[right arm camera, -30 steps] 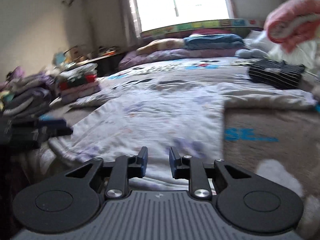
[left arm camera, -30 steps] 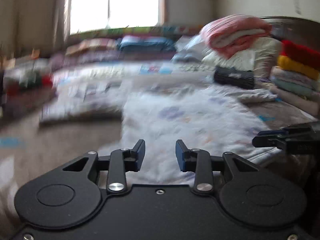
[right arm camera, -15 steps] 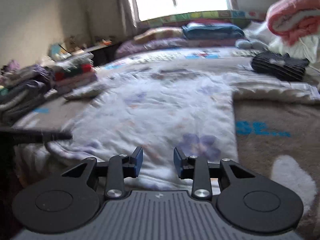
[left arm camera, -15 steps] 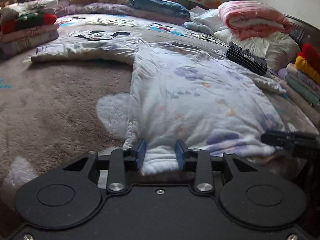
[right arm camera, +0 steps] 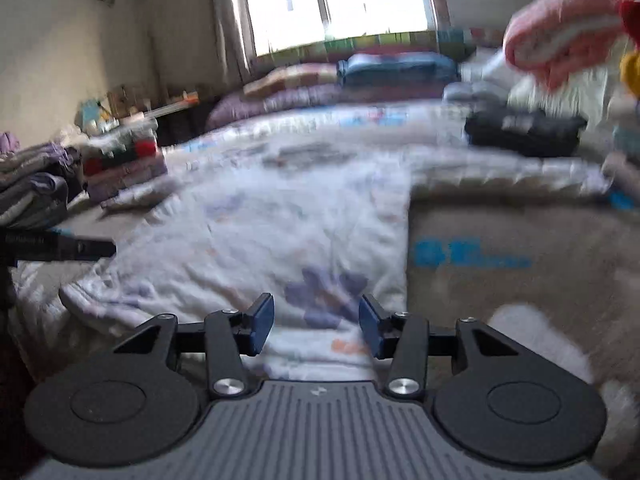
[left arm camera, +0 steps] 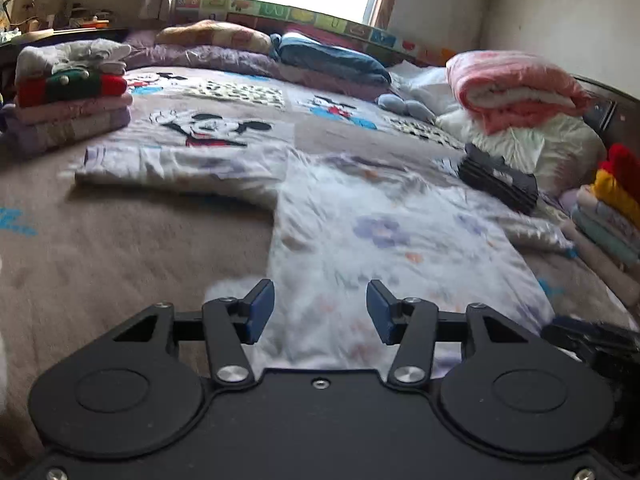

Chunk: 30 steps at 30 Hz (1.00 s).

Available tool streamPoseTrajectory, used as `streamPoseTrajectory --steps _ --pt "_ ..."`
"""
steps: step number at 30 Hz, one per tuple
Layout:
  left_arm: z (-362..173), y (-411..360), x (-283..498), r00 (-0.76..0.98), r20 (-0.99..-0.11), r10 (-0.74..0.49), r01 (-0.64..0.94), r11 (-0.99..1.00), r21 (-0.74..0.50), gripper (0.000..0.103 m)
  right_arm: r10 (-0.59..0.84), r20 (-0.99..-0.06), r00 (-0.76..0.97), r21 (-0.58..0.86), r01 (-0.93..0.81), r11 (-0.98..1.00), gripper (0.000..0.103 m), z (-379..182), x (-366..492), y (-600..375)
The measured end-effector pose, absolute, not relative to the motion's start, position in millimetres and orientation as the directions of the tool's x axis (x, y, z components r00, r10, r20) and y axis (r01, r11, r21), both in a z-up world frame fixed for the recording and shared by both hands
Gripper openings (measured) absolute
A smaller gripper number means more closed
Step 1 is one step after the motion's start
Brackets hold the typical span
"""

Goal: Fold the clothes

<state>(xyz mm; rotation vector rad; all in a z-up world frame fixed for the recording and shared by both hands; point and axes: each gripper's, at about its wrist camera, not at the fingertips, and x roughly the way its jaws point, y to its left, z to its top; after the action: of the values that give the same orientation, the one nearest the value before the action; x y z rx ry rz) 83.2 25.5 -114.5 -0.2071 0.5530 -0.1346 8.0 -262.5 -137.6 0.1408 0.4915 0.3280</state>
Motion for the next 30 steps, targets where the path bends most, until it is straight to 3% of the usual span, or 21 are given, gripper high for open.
streamPoseTrajectory --steps 8,15,18,21,23,27,30 --pt "-95 31 129 0.863 -0.479 -0.159 0.046 0.970 -0.239 0.050 0.301 -0.376 0.876 0.260 -0.213 0.942 0.048 -135 17 -285" --pt "-69 49 201 0.860 -0.493 -0.130 0.006 0.969 -0.245 0.050 0.353 -0.396 0.848 0.293 -0.247 0.924 0.048 -145 28 -286" --pt "-80 63 240 0.834 -0.538 -0.123 -0.035 0.961 -0.274 0.050 0.371 -0.419 0.829 0.311 -0.253 0.916 0.050 -152 32 -285" --pt "-127 81 284 0.693 -0.714 -0.093 -0.166 0.944 -0.284 0.043 0.391 -0.422 0.818 0.346 -0.253 0.903 0.057 -156 33 -287" --pt "-122 80 286 0.707 -0.703 -0.074 -0.177 0.945 -0.277 0.040 0.408 -0.419 0.811 0.369 -0.259 0.893 0.063 -157 35 -289" --pt "-100 52 291 0.768 -0.636 -0.082 -0.076 0.973 -0.218 0.040 0.410 -0.420 0.810 0.376 -0.256 0.891 0.063 -158 36 -289" --pt "-117 42 314 0.742 -0.664 -0.091 -0.065 0.976 -0.206 0.041 0.413 -0.417 0.810 0.393 -0.249 0.885 0.063 -159 38 -292"
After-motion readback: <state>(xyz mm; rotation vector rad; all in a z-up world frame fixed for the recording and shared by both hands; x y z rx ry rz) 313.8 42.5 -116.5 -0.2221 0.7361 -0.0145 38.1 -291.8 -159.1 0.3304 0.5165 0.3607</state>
